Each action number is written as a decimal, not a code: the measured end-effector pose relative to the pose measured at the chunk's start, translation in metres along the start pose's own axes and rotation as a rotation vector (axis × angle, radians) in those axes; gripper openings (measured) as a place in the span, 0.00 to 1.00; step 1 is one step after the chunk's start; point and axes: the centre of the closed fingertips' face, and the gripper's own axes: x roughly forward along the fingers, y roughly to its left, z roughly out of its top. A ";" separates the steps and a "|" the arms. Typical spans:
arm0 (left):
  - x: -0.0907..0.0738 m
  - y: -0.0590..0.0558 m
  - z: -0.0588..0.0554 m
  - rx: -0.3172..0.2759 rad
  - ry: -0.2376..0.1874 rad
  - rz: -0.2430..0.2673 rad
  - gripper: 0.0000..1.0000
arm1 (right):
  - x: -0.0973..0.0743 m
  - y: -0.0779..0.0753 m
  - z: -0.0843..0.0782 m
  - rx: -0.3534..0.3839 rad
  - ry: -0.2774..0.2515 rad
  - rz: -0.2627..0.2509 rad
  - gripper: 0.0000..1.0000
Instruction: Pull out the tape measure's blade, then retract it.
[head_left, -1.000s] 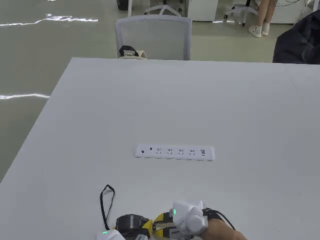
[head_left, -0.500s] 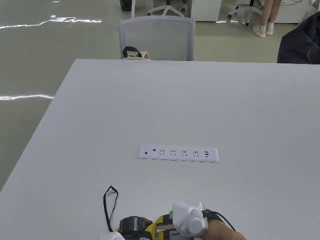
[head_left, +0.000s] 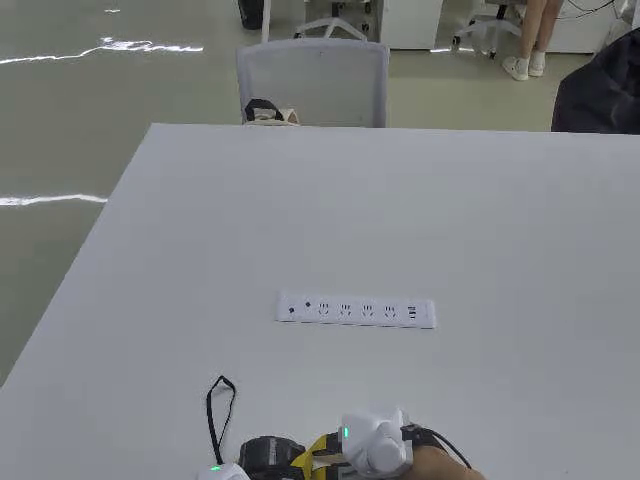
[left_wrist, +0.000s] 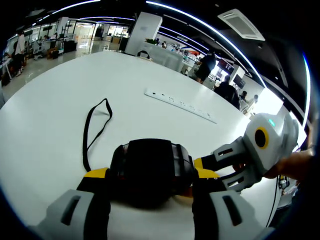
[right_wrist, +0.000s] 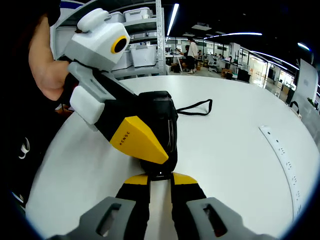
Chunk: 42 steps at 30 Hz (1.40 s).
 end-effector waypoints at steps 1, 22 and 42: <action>0.000 0.000 0.000 0.001 0.001 -0.001 0.64 | 0.000 0.000 0.000 0.004 0.001 -0.002 0.15; -0.011 -0.008 0.007 0.143 0.019 -0.069 0.70 | -0.019 0.002 0.004 0.019 0.007 -0.082 0.29; -0.049 -0.007 0.009 0.491 0.050 -0.268 0.83 | -0.067 0.023 0.008 0.166 -0.057 -0.256 0.49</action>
